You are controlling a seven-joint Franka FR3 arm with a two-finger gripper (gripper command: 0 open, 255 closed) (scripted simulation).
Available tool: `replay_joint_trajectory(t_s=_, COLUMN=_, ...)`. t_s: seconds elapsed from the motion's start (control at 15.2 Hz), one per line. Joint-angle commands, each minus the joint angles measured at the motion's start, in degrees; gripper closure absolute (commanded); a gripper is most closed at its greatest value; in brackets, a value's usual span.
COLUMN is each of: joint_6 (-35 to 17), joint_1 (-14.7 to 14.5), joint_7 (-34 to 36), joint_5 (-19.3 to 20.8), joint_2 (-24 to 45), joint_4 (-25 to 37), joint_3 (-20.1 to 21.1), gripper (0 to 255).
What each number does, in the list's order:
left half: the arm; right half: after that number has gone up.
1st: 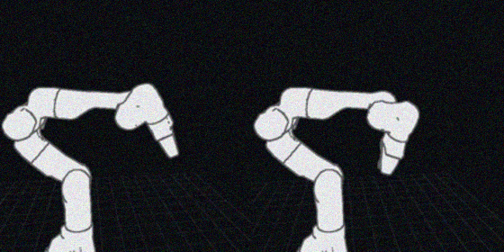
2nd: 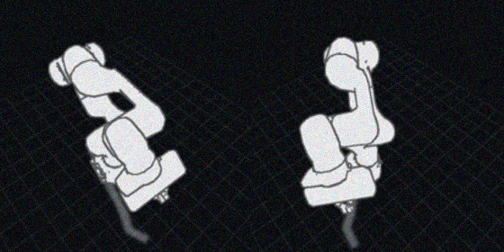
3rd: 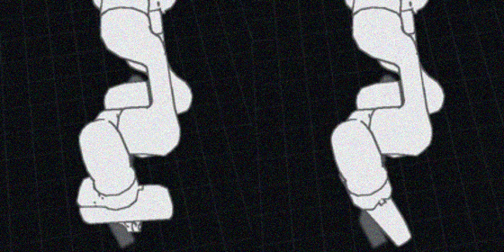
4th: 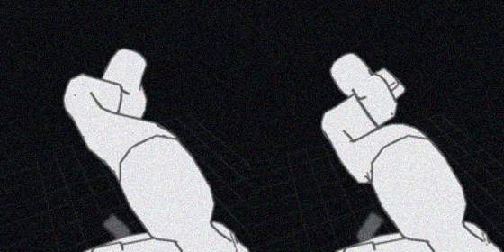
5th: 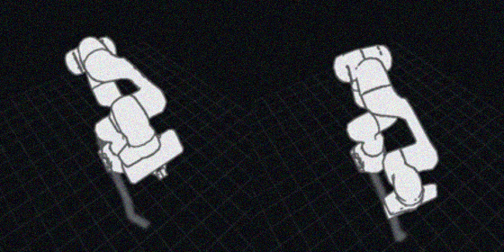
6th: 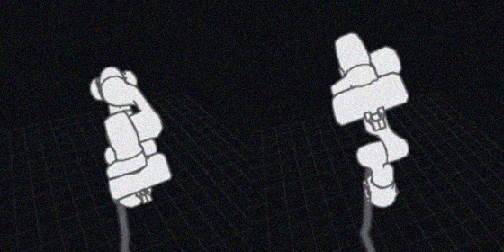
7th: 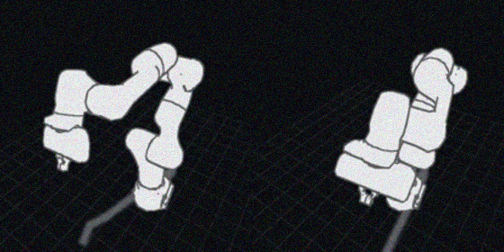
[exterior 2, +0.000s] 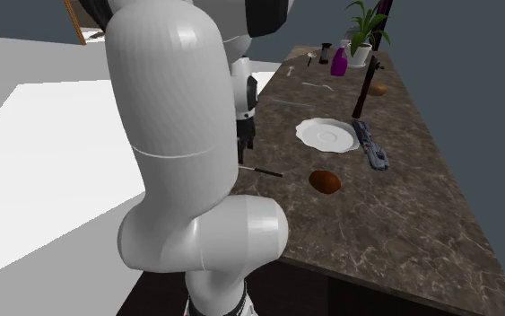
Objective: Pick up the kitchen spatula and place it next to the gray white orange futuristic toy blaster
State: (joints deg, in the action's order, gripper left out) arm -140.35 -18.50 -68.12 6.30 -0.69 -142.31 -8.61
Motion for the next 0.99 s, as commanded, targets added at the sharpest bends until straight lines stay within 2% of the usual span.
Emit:
replay_joint_trajectory(t_s=0.0, joint_6=-2.75, joint_1=-0.19, joint_7=-3.1, joint_5=-0.55, joint_2=2.35, joint_4=-0.19, joint_3=0.14, gripper=0)
replay_joint_trajectory(t_s=0.46, joint_6=-8.17, joint_1=0.08, joint_7=-3.46, joint_5=-1.02, joint_2=7.07, joint_4=-0.89, joint_3=0.11, gripper=0)
replay_joint_trajectory(t_s=0.92, joint_6=-8.15, joint_1=0.09, joint_7=-3.46, joint_5=-1.02, joint_2=7.08, joint_4=-0.87, joint_3=0.11, gripper=0)
